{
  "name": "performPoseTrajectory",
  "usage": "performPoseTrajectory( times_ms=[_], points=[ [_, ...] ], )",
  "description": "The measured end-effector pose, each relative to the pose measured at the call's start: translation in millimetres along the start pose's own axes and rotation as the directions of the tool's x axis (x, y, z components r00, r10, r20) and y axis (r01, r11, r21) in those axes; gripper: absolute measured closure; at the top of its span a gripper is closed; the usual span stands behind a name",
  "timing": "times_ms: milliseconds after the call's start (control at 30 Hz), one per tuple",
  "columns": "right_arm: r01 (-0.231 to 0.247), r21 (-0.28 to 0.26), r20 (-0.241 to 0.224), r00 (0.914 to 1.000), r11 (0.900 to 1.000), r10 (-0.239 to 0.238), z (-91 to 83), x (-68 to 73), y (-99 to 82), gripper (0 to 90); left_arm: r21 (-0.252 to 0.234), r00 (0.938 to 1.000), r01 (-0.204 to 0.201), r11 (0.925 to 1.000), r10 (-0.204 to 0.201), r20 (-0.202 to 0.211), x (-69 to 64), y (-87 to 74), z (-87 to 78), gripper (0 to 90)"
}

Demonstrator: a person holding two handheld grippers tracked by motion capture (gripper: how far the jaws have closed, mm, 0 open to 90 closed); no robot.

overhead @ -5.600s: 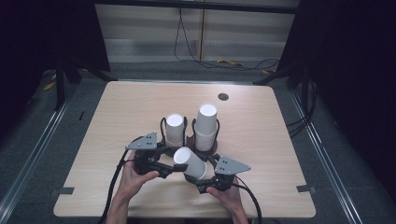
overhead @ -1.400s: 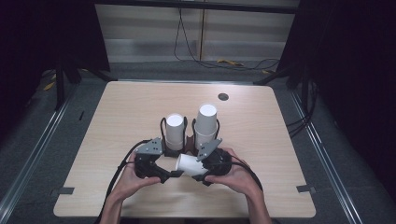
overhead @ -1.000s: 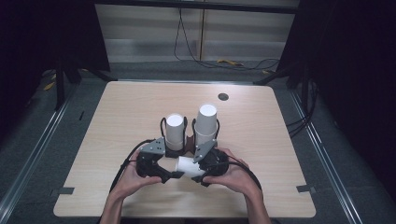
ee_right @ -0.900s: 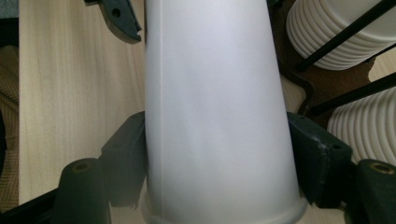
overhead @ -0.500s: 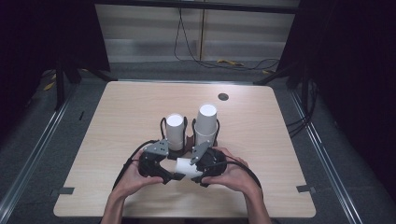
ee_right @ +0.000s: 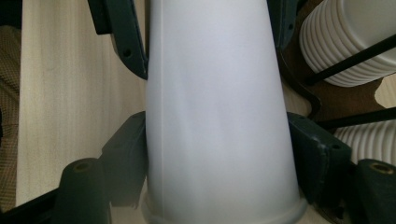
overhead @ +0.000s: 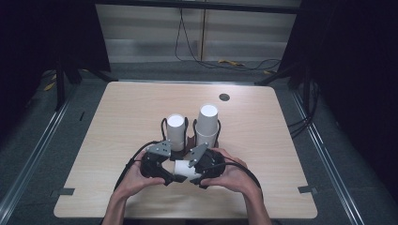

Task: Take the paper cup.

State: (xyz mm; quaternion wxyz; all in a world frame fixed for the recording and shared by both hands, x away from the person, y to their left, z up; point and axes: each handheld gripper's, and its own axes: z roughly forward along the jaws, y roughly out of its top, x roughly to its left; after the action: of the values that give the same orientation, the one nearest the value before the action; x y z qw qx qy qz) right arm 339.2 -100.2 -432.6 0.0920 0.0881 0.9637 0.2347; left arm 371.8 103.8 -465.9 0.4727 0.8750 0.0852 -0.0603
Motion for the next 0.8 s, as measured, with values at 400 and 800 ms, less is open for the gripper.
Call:
performPoseTrajectory(
  times_ms=[400,800],
  points=[
    [0.019,-0.008,-0.001,0.9998,0.9998,-0.019,-1.7,1.9,1.3,28.9,0.0,0.9996,-0.012,0.9999,0.012,0.026,-1.3,3.3,2.0,29.3],
    [0.001,-0.029,-0.024,0.9997,0.9996,-0.002,-0.1,1.6,-0.7,23.2,-0.002,0.999,-0.038,0.9993,0.038,0.023,-5.0,2.6,-1.7,32.9]
  ],
)
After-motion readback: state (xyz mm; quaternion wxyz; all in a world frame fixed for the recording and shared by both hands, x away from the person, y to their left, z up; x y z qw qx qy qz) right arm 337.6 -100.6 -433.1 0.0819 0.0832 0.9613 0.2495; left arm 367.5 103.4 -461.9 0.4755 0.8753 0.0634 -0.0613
